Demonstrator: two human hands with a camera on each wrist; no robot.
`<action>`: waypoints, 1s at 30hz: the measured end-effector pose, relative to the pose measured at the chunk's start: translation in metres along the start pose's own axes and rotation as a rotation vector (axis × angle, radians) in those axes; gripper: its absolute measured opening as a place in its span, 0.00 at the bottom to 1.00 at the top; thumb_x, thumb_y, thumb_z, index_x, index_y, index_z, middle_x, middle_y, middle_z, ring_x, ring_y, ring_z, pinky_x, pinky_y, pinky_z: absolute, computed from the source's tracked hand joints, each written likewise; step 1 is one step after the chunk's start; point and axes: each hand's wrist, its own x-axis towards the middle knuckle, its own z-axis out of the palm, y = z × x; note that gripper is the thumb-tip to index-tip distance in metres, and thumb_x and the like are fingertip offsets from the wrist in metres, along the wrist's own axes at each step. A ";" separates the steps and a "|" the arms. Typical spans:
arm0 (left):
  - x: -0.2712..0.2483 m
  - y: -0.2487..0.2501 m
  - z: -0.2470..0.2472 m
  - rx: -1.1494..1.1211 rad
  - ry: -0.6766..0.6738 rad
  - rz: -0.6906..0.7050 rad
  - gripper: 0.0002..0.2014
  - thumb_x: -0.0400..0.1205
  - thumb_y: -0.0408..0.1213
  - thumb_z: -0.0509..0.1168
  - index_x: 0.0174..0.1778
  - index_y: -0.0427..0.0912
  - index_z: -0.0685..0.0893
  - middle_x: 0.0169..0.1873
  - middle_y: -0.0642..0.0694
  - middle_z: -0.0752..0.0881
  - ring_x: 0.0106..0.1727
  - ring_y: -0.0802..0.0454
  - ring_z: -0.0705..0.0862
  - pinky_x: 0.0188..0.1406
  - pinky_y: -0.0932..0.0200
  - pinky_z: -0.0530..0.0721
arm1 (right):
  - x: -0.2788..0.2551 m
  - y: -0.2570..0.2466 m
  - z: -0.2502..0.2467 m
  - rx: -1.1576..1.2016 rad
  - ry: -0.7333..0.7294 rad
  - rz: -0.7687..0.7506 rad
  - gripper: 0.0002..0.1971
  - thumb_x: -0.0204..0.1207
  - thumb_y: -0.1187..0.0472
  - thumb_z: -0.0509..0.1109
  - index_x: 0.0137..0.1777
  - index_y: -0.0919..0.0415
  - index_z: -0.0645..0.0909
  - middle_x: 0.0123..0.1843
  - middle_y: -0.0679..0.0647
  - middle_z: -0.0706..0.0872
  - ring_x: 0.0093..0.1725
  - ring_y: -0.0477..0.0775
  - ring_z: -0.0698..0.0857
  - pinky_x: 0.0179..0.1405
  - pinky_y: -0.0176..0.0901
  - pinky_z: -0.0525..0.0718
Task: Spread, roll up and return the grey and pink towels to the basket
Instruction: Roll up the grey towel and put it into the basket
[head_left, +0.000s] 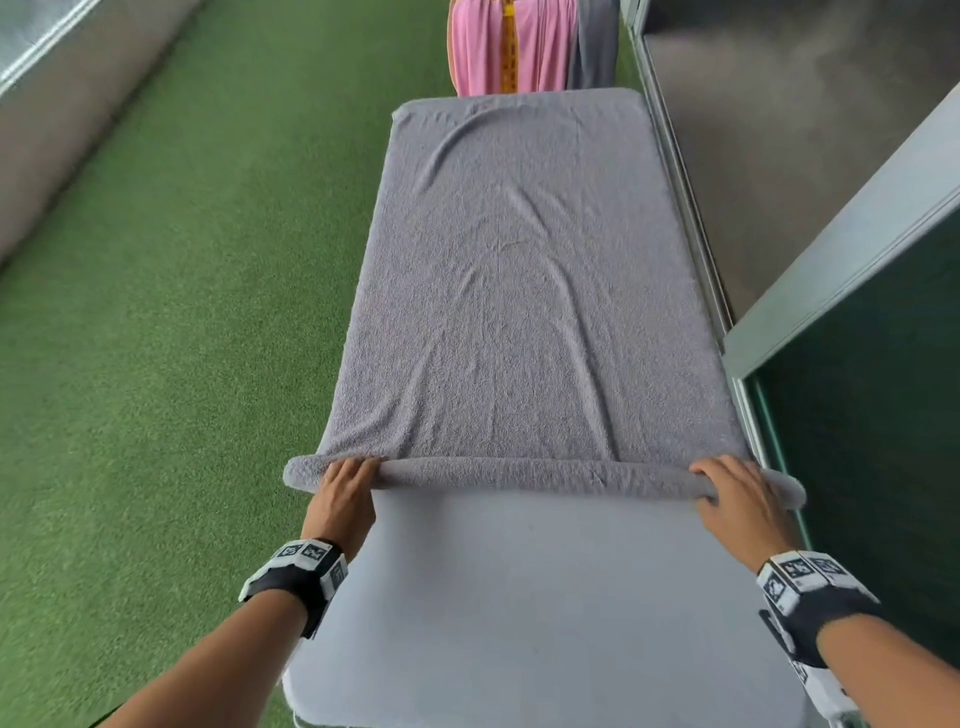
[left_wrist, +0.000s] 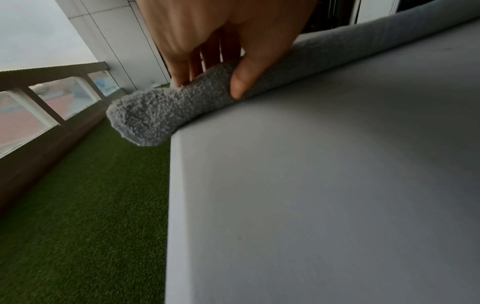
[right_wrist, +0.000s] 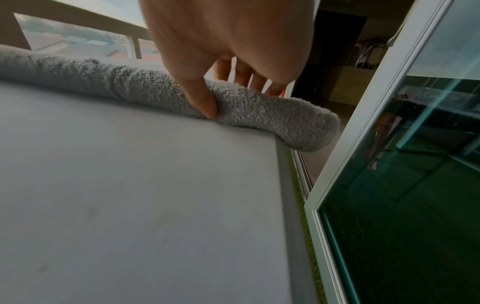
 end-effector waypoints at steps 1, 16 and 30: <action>0.001 0.001 -0.001 -0.021 0.030 -0.008 0.21 0.69 0.30 0.49 0.48 0.36 0.85 0.42 0.40 0.85 0.45 0.38 0.83 0.48 0.50 0.80 | 0.003 0.000 -0.001 0.042 0.026 0.001 0.19 0.61 0.74 0.77 0.53 0.62 0.87 0.49 0.58 0.87 0.50 0.66 0.85 0.51 0.59 0.84; -0.125 0.013 -0.005 0.054 -0.029 0.050 0.11 0.69 0.36 0.51 0.35 0.45 0.79 0.30 0.51 0.81 0.31 0.49 0.80 0.25 0.57 0.80 | -0.135 0.004 0.010 0.021 -0.005 0.081 0.16 0.55 0.75 0.80 0.43 0.59 0.90 0.40 0.52 0.89 0.41 0.60 0.84 0.43 0.56 0.82; -0.144 0.011 -0.010 0.123 -0.061 -0.051 0.12 0.70 0.33 0.54 0.49 0.45 0.73 0.39 0.45 0.76 0.35 0.45 0.73 0.34 0.49 0.74 | -0.147 -0.001 -0.013 -0.104 -0.013 0.017 0.17 0.60 0.73 0.78 0.39 0.53 0.77 0.38 0.49 0.76 0.36 0.54 0.76 0.34 0.50 0.74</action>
